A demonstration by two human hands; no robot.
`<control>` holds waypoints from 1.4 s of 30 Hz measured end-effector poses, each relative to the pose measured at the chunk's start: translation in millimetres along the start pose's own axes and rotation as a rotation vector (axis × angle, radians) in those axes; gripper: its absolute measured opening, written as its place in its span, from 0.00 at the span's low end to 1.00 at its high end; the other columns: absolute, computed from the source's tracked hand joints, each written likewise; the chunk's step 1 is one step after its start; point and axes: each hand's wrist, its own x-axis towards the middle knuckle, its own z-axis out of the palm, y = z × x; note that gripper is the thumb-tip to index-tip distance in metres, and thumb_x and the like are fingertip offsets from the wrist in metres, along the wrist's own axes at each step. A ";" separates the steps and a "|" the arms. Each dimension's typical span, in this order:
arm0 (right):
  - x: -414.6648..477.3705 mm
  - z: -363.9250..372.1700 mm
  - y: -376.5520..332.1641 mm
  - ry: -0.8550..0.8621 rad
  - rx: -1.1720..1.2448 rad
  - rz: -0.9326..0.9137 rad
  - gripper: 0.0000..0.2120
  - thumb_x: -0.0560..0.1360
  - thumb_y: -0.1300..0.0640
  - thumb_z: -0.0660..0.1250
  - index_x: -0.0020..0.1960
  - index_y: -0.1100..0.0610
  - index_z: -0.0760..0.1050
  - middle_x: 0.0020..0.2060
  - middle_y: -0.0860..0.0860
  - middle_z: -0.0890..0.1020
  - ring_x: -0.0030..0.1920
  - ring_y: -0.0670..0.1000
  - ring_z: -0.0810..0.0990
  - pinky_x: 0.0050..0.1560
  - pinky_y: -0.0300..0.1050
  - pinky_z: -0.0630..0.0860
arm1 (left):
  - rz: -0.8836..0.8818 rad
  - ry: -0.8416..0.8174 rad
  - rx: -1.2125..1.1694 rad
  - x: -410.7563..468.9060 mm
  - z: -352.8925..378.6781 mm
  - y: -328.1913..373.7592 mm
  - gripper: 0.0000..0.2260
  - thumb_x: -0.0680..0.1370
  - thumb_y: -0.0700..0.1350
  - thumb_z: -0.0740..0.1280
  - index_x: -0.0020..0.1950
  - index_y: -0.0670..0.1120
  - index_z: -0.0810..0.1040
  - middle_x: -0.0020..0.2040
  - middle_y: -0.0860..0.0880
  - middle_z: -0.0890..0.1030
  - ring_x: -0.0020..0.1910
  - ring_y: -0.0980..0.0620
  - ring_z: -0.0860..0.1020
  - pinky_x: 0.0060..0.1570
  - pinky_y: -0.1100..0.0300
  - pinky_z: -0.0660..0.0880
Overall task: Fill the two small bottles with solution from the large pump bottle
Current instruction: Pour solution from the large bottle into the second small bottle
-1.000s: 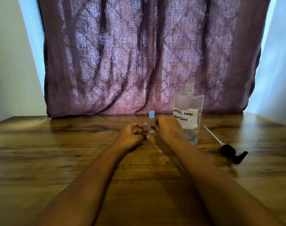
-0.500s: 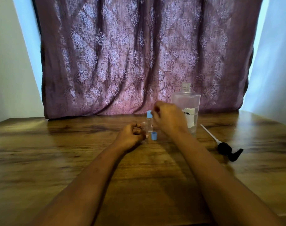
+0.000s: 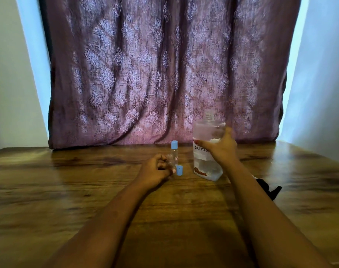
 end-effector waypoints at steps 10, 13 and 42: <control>-4.2 8.5 14.4 -0.071 -0.676 -0.342 0.32 0.65 0.54 0.75 0.63 0.51 0.63 0.60 0.52 0.76 0.63 0.57 0.73 0.69 0.65 0.59 | 0.011 0.007 0.060 -2.4 -1.3 2.0 0.13 0.72 0.34 0.73 0.45 0.50 0.76 0.49 0.39 0.85 0.52 0.37 0.82 0.52 0.37 0.79; -4.9 8.6 16.7 -0.117 -0.757 -0.365 0.30 0.67 0.56 0.74 0.64 0.51 0.63 0.61 0.53 0.75 0.64 0.57 0.71 0.70 0.65 0.55 | 0.016 0.011 0.067 -4.4 -0.6 2.9 0.13 0.72 0.33 0.72 0.45 0.51 0.76 0.47 0.42 0.85 0.51 0.39 0.83 0.53 0.37 0.79; -11.8 21.1 10.1 -0.080 -0.909 -0.596 0.32 0.63 0.71 0.67 0.64 0.51 0.68 0.58 0.51 0.77 0.63 0.57 0.72 0.71 0.64 0.48 | 0.022 -0.033 0.076 -4.3 -2.5 2.3 0.12 0.73 0.36 0.72 0.49 0.51 0.77 0.49 0.47 0.85 0.53 0.44 0.83 0.56 0.40 0.79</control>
